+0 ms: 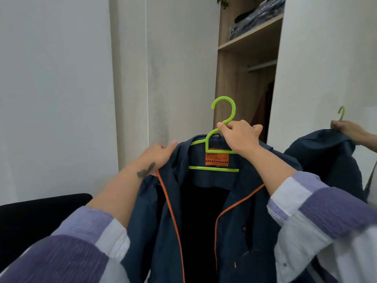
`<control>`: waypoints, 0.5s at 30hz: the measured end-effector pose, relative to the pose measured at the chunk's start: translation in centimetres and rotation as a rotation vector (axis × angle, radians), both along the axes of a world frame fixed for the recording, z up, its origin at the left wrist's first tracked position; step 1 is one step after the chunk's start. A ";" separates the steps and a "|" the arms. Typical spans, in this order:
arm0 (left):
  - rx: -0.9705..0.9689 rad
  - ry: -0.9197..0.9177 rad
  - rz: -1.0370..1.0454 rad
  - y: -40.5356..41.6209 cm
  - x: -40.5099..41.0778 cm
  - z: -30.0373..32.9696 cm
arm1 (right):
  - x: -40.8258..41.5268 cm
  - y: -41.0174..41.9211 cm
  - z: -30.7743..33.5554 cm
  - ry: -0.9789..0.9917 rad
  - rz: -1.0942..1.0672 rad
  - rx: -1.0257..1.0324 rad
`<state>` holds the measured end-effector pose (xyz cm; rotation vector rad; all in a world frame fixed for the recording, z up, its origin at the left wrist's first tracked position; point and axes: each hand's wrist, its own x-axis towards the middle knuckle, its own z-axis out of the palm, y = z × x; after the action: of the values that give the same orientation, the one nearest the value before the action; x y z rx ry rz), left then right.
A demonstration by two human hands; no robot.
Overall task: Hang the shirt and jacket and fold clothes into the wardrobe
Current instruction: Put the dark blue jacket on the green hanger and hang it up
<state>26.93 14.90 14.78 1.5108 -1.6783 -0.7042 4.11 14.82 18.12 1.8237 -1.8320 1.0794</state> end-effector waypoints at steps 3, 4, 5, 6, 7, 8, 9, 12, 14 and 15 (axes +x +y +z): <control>0.018 0.440 -0.137 -0.5 -1.2 0.0 | -0.6 0.3 0.2 0.004 0.005 -0.046; 0.044 0.669 -0.175 -0.5 -1.4 0.2 | -0.9 0.5 0.2 -0.011 0.012 -0.057; 0.045 0.828 -0.160 -0.7 -1.4 0.0 | -1.2 0.7 0.2 -0.026 0.012 -0.073; 0.026 0.848 -0.107 -0.9 -1.2 -0.3 | -1.7 0.9 0.3 -0.039 0.003 -0.092; -0.018 0.731 -0.027 -1.0 -1.0 -0.6 | -2.2 1.2 0.2 -0.052 -0.014 -0.111; -0.066 0.552 0.029 -0.8 -0.8 -0.9 | -2.7 1.4 0.2 -0.067 -0.036 -0.126; -0.113 0.362 0.037 -0.7 -0.7 -1.3 | -3.1 1.5 0.1 -0.081 -0.058 -0.135; -0.221 -0.095 0.001 -0.8 -1.2 -2.0 | -3.6 1.8 -0.4 -0.103 -0.080 -0.130; -0.317 -0.294 0.028 -0.8 -1.9 -2.1 | -3.4 1.8 -0.5 -0.102 -0.074 -0.133; -0.370 -0.357 0.018 -0.8 -2.3 -2.1 | -3.3 1.9 -0.4 -0.102 -0.069 -0.138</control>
<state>24.61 14.09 12.65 1.4355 -1.9261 -0.0995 0.79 16.69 17.74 1.6431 -1.8140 1.2605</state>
